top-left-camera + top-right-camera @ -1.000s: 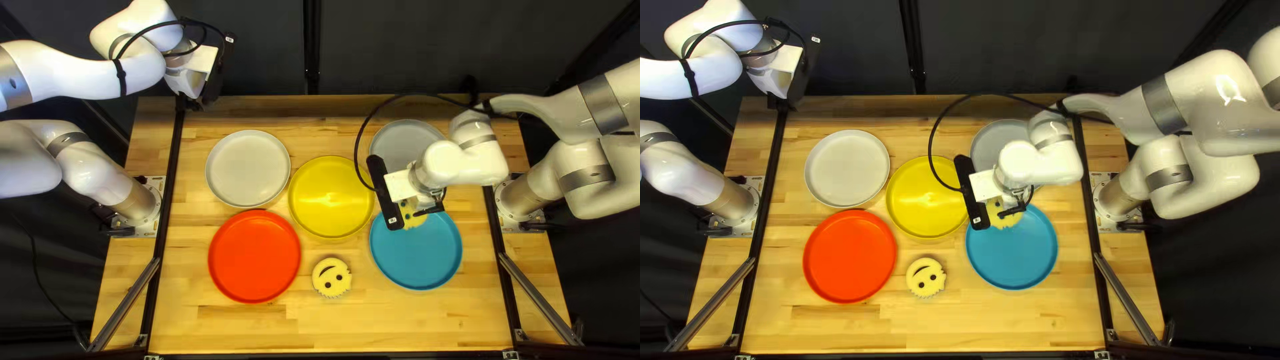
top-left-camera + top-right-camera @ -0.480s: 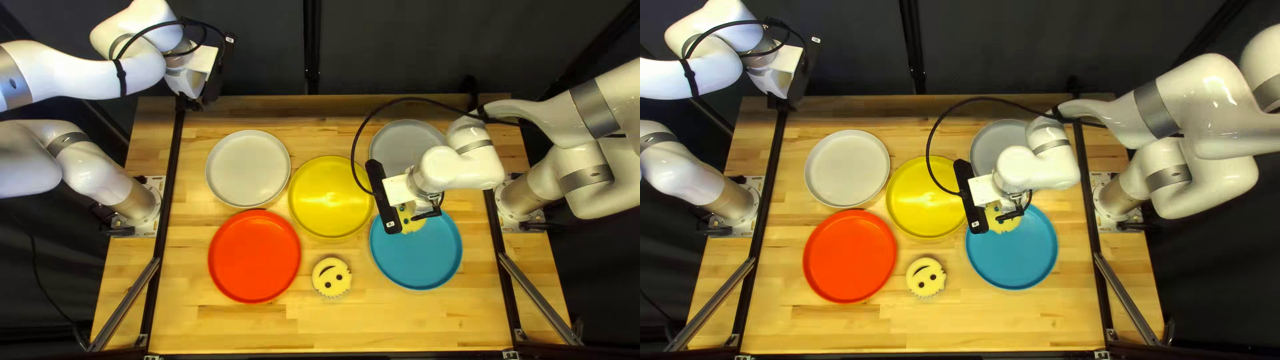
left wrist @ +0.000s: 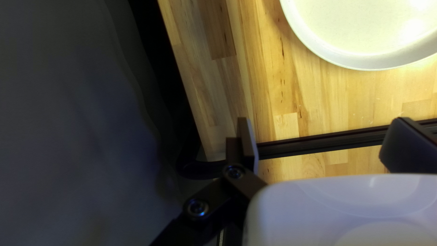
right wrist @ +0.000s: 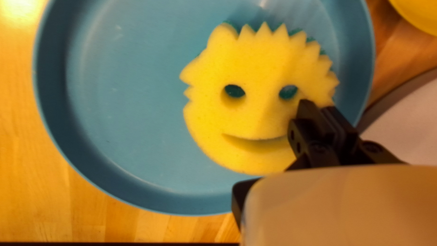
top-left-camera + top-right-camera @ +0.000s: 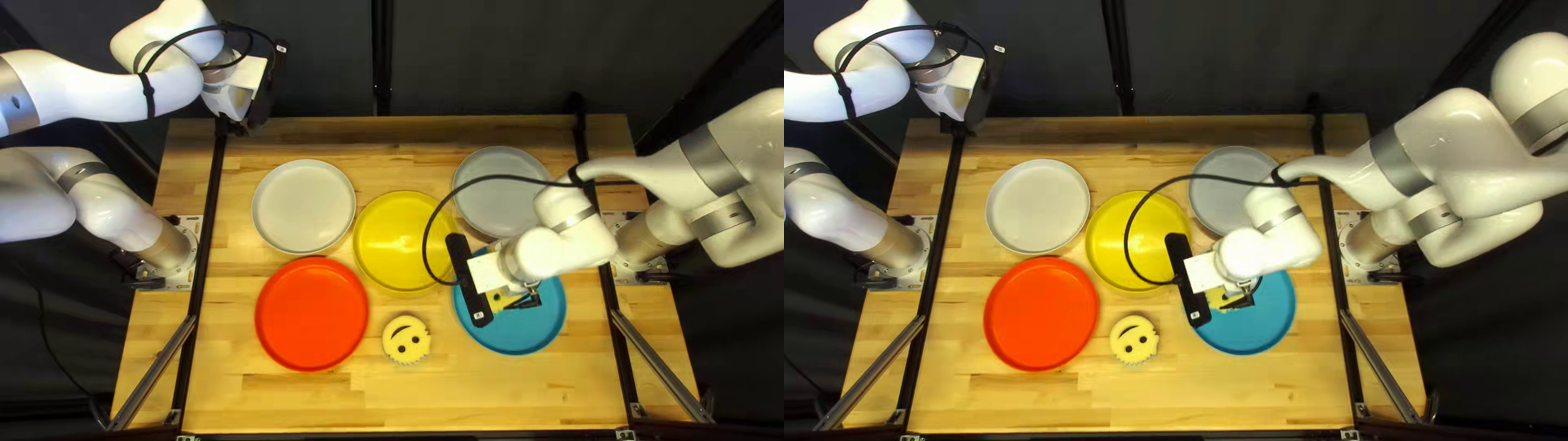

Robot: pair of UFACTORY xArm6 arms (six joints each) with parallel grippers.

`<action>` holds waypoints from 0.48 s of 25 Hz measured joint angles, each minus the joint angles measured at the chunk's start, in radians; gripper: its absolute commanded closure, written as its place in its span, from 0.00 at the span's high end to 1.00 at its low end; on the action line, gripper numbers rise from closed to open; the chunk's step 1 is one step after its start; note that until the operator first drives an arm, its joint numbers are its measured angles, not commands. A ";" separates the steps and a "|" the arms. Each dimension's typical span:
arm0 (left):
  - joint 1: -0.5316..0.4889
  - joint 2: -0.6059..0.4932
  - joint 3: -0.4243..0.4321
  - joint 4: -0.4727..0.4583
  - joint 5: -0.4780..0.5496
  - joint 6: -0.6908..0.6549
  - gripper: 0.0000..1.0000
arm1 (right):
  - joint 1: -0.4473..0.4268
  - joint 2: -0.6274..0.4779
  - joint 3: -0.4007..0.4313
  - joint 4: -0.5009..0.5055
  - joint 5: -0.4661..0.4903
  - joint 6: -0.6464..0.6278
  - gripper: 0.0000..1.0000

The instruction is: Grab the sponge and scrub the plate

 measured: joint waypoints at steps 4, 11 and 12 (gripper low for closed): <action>0.000 0.000 0.000 0.000 0.000 0.000 1.00 | -0.035 0.033 -0.019 -0.002 -0.016 -0.031 0.00; 0.000 0.000 0.000 0.000 0.000 0.000 1.00 | -0.097 0.017 0.008 -0.011 -0.019 -0.072 0.00; 0.000 0.000 0.000 0.000 0.000 0.000 1.00 | -0.104 0.012 0.015 -0.014 -0.018 -0.074 0.00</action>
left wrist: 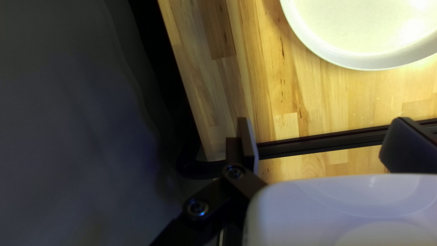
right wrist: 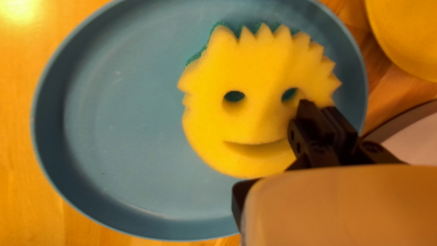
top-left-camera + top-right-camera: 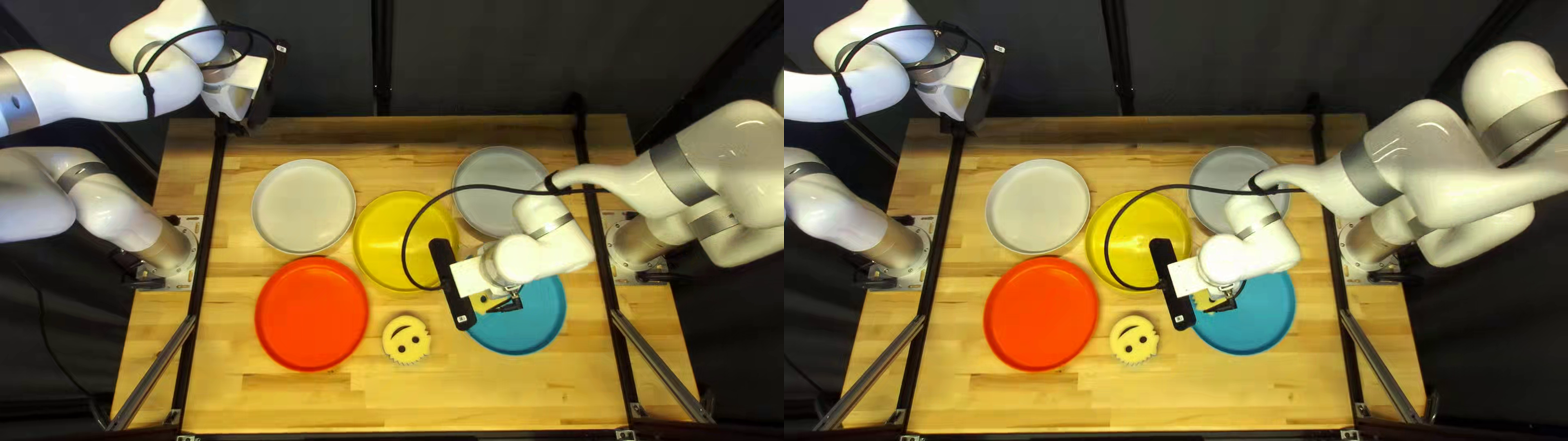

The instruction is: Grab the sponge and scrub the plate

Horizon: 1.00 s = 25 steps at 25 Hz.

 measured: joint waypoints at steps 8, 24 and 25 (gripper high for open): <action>0.000 0.000 0.000 0.000 0.000 0.000 1.00 | 0.003 0.005 -0.001 -0.006 0.006 0.009 0.00; 0.000 0.000 0.000 0.000 0.000 0.000 1.00 | 0.167 -0.002 -0.024 -0.043 0.036 0.126 0.00; 0.000 0.000 0.000 0.000 0.000 0.000 1.00 | 0.145 -0.022 0.001 -0.048 0.026 0.111 0.00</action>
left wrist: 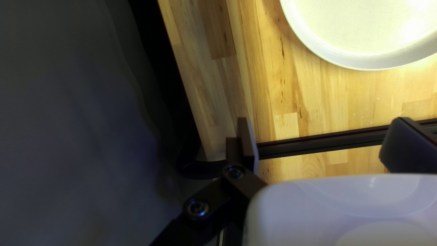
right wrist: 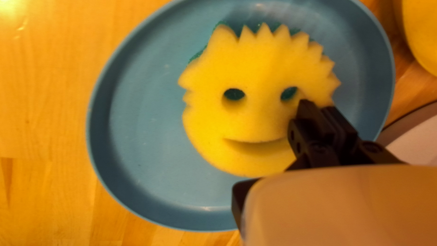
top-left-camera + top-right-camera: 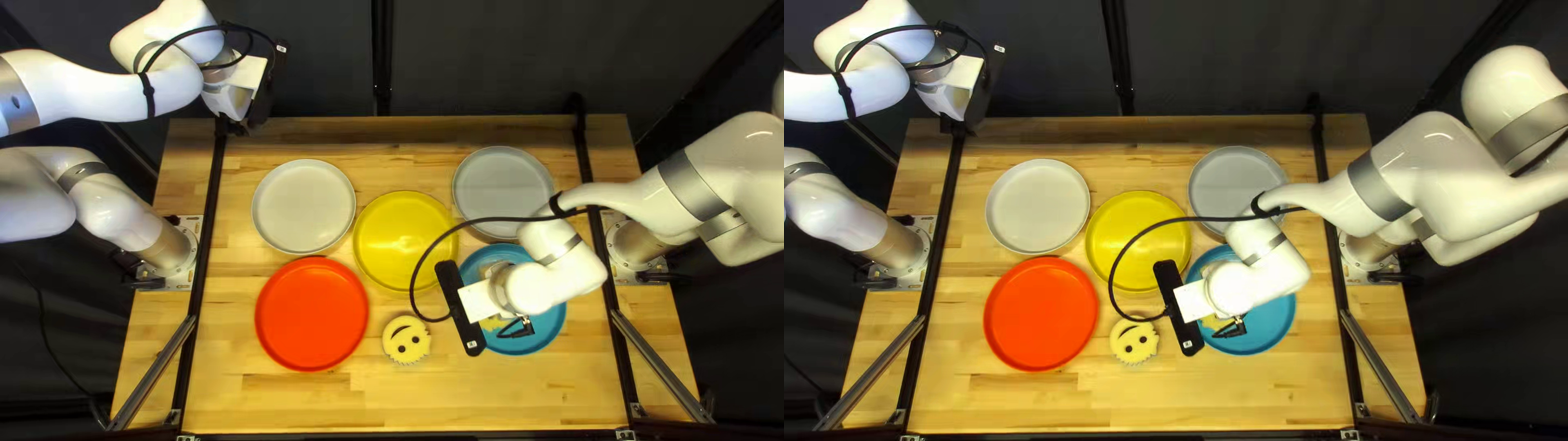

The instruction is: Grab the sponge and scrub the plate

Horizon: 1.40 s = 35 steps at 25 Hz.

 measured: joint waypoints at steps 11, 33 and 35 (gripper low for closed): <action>0.000 0.000 0.000 0.000 0.000 0.000 1.00 | -0.154 -0.141 0.147 -0.056 -0.062 -0.134 0.00; 0.000 0.000 0.000 0.000 0.000 0.000 1.00 | 0.150 -0.061 0.055 -0.022 -0.003 0.083 0.00; 0.000 0.000 0.000 0.000 0.000 0.000 1.00 | 0.145 -0.059 0.062 -0.024 -0.010 0.080 0.00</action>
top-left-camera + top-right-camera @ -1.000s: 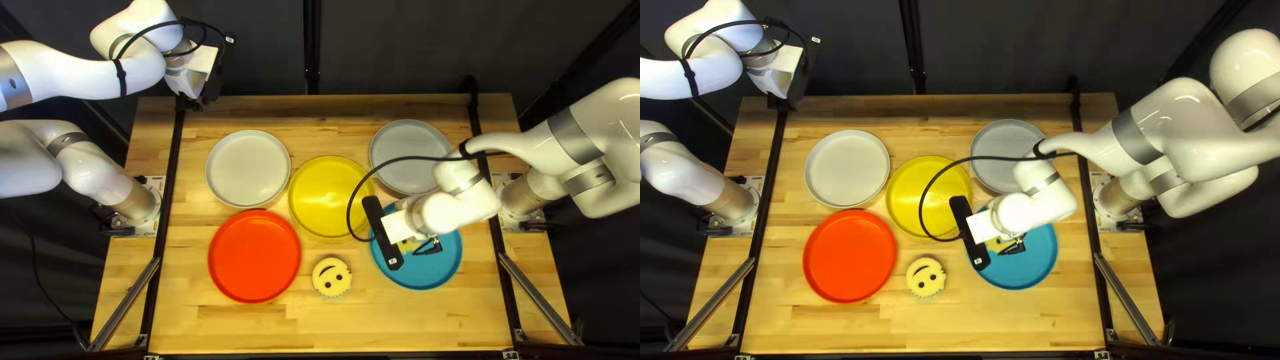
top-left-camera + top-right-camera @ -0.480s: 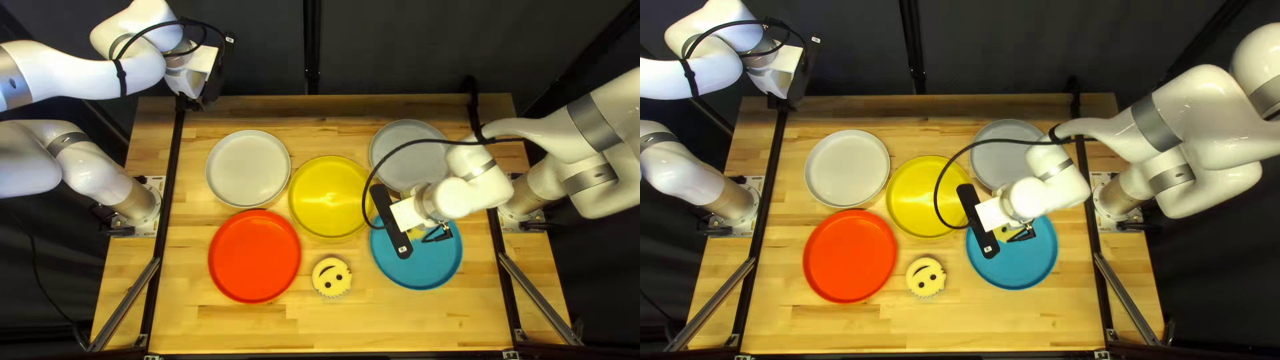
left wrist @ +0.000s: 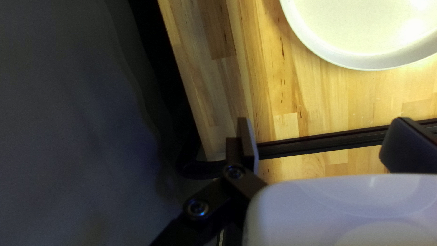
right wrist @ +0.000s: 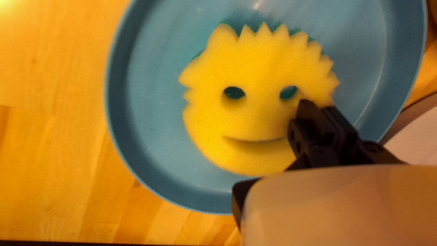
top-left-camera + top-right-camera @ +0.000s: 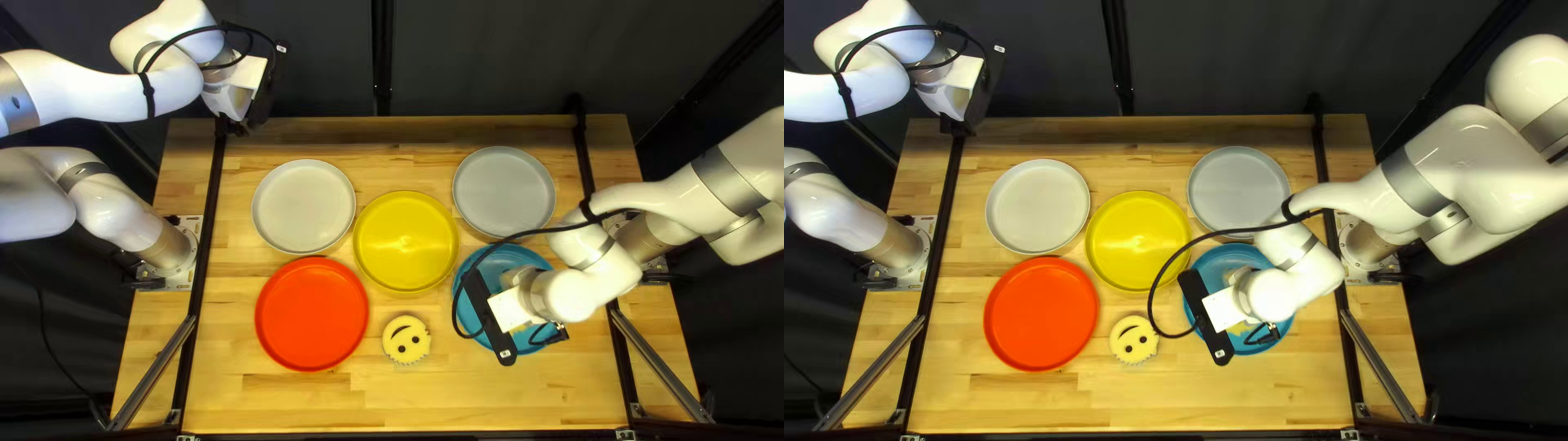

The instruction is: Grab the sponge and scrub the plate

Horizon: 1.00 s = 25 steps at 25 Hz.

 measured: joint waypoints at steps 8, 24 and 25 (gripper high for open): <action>0.000 0.000 0.000 0.000 0.000 0.000 1.00 | -0.149 -0.085 0.117 -0.030 -0.060 -0.113 0.00; 0.000 0.000 0.000 0.000 0.000 0.000 1.00 | -0.132 -0.173 0.168 -0.069 -0.011 -0.095 0.00; 0.000 0.000 0.000 0.000 0.000 0.000 1.00 | -0.108 -0.167 0.163 -0.067 -0.008 -0.077 0.00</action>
